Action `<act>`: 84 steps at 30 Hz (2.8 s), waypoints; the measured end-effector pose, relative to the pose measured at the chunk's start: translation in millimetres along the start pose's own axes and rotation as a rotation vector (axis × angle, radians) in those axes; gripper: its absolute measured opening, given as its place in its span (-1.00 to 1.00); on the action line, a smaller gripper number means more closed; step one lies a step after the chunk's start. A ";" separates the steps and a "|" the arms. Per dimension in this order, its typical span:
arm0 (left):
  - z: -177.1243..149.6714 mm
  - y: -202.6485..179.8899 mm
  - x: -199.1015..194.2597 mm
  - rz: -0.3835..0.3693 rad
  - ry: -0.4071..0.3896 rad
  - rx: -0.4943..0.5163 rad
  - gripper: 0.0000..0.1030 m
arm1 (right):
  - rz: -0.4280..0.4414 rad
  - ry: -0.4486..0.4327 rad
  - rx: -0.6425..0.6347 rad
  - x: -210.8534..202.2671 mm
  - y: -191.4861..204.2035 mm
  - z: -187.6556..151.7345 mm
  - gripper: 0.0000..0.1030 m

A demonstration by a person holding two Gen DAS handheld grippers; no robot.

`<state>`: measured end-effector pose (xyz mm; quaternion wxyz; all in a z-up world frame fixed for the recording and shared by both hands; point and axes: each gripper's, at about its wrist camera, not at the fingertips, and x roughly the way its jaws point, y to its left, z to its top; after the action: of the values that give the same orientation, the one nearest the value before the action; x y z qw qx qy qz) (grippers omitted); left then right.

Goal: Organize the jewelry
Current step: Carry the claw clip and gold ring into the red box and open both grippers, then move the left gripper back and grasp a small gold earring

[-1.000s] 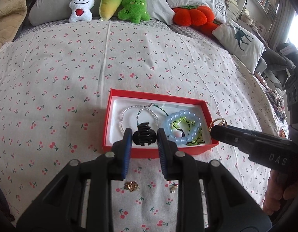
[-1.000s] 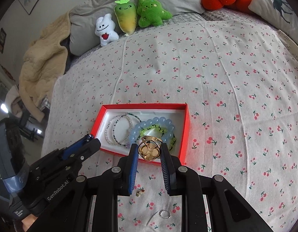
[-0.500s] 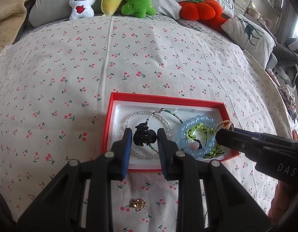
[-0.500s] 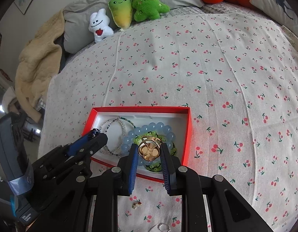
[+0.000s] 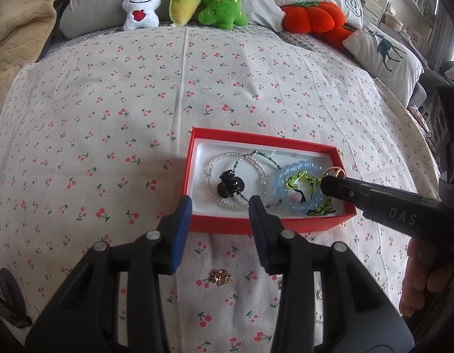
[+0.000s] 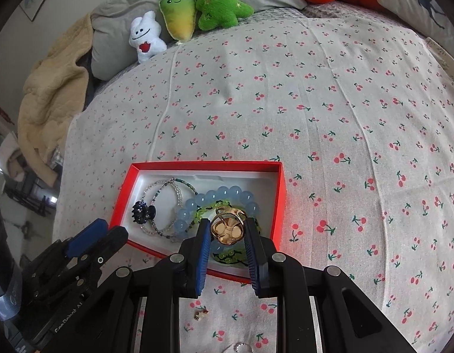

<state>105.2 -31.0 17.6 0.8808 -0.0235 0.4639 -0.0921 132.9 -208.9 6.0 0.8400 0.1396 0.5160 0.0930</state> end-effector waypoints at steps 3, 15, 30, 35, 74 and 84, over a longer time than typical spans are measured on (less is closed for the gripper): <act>-4.0 4.6 -6.2 -0.001 0.004 -0.010 -0.18 | -0.005 -0.009 -0.009 -2.6 0.7 0.0 -0.55; -19.2 25.1 -20.9 0.013 0.031 -0.035 0.41 | -0.027 -0.076 -0.020 -31.4 -0.8 -5.8 0.26; -48.3 28.9 -24.7 0.047 0.100 0.042 0.58 | -0.104 -0.072 -0.087 -62.9 -11.8 -35.3 0.40; -56.1 36.0 -25.8 0.058 0.108 0.057 0.58 | -0.113 -0.045 -0.113 -69.4 -15.3 -52.6 0.42; -102.5 3.4 8.4 -0.053 0.083 0.304 0.07 | -0.203 0.167 -0.303 -21.4 -6.9 -141.1 0.55; -88.8 6.2 21.3 -0.059 0.060 0.303 -0.40 | -0.204 0.176 -0.332 -15.3 -5.5 -142.1 0.60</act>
<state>44.9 -24.9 -51.0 0.8569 0.0986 0.4698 -0.1877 -0.8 -199.0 -43.8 0.8084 -0.0626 0.5762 0.1029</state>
